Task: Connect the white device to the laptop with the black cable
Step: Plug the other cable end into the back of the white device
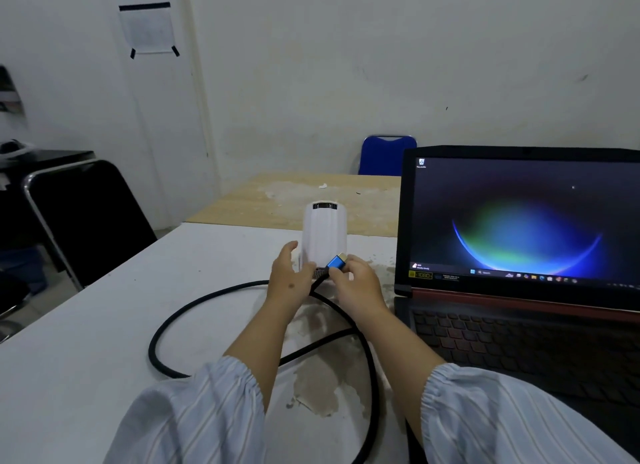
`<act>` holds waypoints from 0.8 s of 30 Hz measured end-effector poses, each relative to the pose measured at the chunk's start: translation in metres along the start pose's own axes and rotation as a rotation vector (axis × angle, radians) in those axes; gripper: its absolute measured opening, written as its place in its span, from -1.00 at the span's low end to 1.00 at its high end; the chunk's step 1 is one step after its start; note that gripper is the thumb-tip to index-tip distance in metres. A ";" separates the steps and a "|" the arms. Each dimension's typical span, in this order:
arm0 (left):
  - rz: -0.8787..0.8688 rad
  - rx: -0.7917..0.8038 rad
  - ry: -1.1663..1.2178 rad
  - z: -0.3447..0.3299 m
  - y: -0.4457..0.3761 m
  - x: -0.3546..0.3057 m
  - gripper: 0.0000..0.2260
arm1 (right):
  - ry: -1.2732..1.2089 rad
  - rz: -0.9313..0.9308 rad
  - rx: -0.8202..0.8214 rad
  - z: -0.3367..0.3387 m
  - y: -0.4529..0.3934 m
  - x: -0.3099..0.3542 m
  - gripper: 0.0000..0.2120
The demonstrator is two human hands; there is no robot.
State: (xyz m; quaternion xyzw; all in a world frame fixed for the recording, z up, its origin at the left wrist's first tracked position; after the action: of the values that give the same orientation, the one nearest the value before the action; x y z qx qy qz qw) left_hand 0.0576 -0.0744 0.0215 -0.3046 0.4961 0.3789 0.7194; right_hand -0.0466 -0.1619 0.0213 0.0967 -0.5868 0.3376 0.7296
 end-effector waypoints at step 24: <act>-0.113 0.154 -0.395 -0.008 -0.029 -0.006 -0.46 | 0.065 -0.044 0.094 0.010 -0.014 0.020 -0.76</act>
State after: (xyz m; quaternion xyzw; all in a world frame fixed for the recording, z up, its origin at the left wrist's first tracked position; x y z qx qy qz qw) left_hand 0.0770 -0.0974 0.0267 -0.1960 0.3549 0.3512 0.8440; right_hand -0.0444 -0.1701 0.0466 0.1327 -0.5442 0.3514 0.7502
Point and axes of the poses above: each hand's wrist, its own y-axis away from the middle knuckle, its own z-axis out of the back of the hand, x = y × z, the point moved 7 cm from there along -y, towards the middle knuckle, and after that the axes turned 4 degrees about z, right-handed, at the moved point
